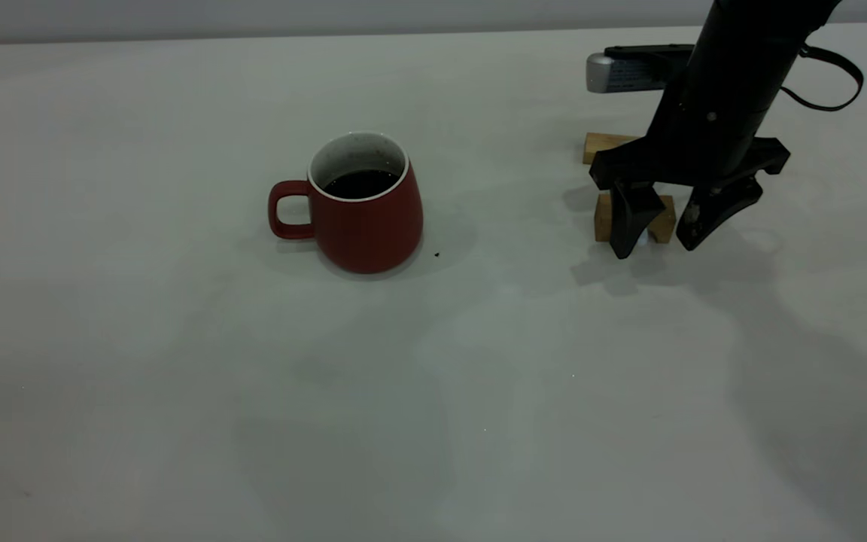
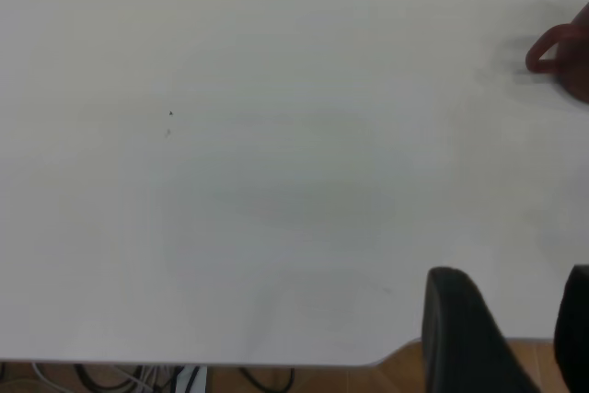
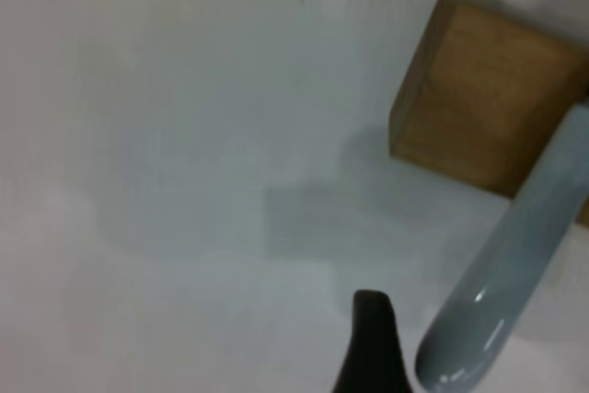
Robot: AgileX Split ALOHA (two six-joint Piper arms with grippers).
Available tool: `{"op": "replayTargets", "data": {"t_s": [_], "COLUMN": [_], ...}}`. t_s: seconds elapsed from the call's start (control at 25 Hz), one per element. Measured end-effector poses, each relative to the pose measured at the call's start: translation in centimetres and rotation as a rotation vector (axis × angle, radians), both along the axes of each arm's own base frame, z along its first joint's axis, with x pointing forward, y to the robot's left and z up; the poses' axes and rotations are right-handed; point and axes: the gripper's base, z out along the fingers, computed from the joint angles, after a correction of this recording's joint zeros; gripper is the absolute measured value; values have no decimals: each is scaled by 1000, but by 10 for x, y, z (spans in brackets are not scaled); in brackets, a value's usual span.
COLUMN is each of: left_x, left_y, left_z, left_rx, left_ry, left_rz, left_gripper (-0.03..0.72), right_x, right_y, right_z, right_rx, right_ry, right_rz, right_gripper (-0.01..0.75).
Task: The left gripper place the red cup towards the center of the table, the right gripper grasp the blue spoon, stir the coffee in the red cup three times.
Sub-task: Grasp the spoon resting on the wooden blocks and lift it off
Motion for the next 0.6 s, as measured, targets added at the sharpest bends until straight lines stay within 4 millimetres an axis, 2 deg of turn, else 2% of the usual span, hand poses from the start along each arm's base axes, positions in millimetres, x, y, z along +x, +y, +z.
{"op": "replayTargets", "data": {"t_s": [0.08,0.2,0.32,0.48,0.52,0.6], "left_x": [0,0,0,0,0,0], "left_y": [0,0,0,0,0,0], "left_z": [0,0,0,0,0,0], "left_rx": [0,0,0,0,0,0], "left_ry": [0,0,0,0,0,0], "left_rz": [0,0,0,0,0,0], "left_gripper": [328,328,328,328,328,328], "right_x": [2,4,4,3,2,2], "right_y": [0,0,0,-1,-1,0], "right_z": [0,0,0,0,2,12], "right_rx": [1,-3,-6,-7,-8,-8], "right_ry": [-18,-41,-45,-37,-25,2], "right_rz": [-2,1,4,7,12,25], "right_gripper": [612,529,400,177,145,149]}}
